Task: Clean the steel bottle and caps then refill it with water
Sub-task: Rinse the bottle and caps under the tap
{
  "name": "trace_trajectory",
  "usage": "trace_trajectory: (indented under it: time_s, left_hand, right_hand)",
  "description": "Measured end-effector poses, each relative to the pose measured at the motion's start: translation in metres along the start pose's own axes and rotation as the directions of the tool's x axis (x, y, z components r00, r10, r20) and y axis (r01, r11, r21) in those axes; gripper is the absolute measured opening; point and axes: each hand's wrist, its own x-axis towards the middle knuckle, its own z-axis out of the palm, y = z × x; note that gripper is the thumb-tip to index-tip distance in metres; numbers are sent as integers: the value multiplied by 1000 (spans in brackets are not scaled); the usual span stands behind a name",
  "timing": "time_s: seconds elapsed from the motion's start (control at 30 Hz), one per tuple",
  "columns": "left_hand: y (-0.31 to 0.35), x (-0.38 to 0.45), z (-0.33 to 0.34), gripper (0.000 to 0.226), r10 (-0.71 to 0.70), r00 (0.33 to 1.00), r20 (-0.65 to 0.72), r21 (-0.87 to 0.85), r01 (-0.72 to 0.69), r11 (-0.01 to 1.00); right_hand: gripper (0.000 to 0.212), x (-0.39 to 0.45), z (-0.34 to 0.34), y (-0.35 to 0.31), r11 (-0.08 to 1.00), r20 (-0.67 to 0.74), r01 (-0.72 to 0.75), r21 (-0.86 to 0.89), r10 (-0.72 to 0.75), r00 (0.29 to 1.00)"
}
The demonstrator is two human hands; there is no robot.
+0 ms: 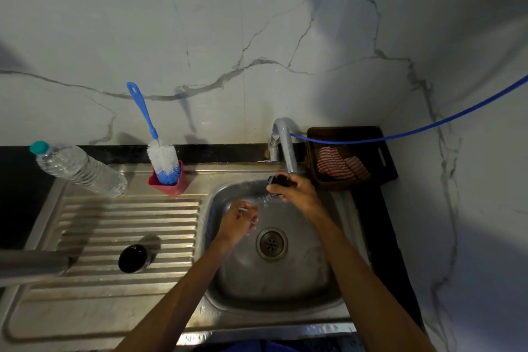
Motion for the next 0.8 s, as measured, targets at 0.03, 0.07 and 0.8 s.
trace_trajectory:
  time_s: [0.03, 0.07, 0.8]
  left_hand:
    - [0, -1, 0, 8, -1, 1000, 7, -3, 1, 1000]
    - [0, -1, -1, 9, -2, 1000, 14, -5, 2, 1000]
    - [-1, -4, -13, 10, -2, 1000, -8, -43, 1, 999]
  right_hand:
    - [41, 1, 1, -1, 993, -39, -45, 107, 50, 998]
    - [38, 1, 2, -2, 964, -48, -93, 247, 108, 993]
    - [43, -20, 21, -24, 974, -68, -95, -204, 83, 994]
